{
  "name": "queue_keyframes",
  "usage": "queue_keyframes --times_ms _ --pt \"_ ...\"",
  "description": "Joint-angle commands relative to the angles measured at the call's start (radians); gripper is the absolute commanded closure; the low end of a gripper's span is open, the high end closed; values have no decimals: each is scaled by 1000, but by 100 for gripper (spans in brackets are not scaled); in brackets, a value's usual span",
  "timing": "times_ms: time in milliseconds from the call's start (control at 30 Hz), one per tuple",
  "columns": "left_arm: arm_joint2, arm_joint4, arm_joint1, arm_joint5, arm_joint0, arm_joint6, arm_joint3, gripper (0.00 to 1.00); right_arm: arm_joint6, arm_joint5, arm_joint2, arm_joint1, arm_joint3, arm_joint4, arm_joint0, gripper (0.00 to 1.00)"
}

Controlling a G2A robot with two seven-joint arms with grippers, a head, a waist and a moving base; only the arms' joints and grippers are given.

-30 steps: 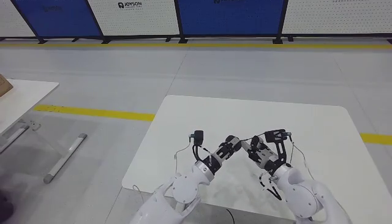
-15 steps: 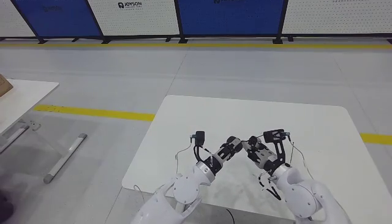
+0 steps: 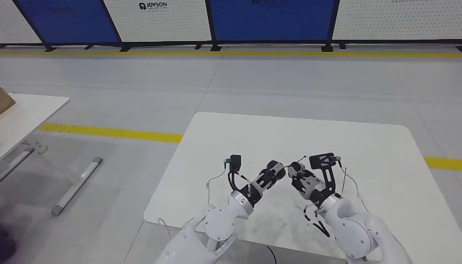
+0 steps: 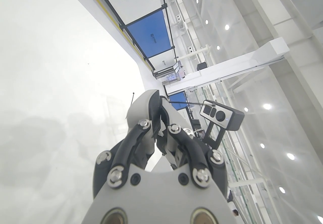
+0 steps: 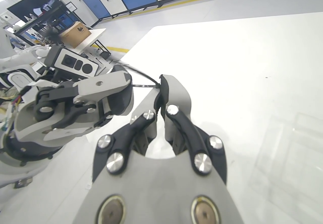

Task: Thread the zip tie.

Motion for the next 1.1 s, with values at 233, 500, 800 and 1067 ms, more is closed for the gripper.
queue_keyframes --times_ms 233,500,800,1067 --pt "-2 -3 -1 -6 2 0 -3 100 18 -5 -5 0 16 4 7 100" --pt "-8 -5 1 -21 12 1 -16 100 33 -3 -17 -2 44 8 23 100" --pt "-12 -12 1 -34 17 -2 -26 100 37 -1 -24 -3 66 7 30 100" --pt "-17 -10 2 -45 26 -3 -49 100 41 3 -32 -5 98 1 44 100"
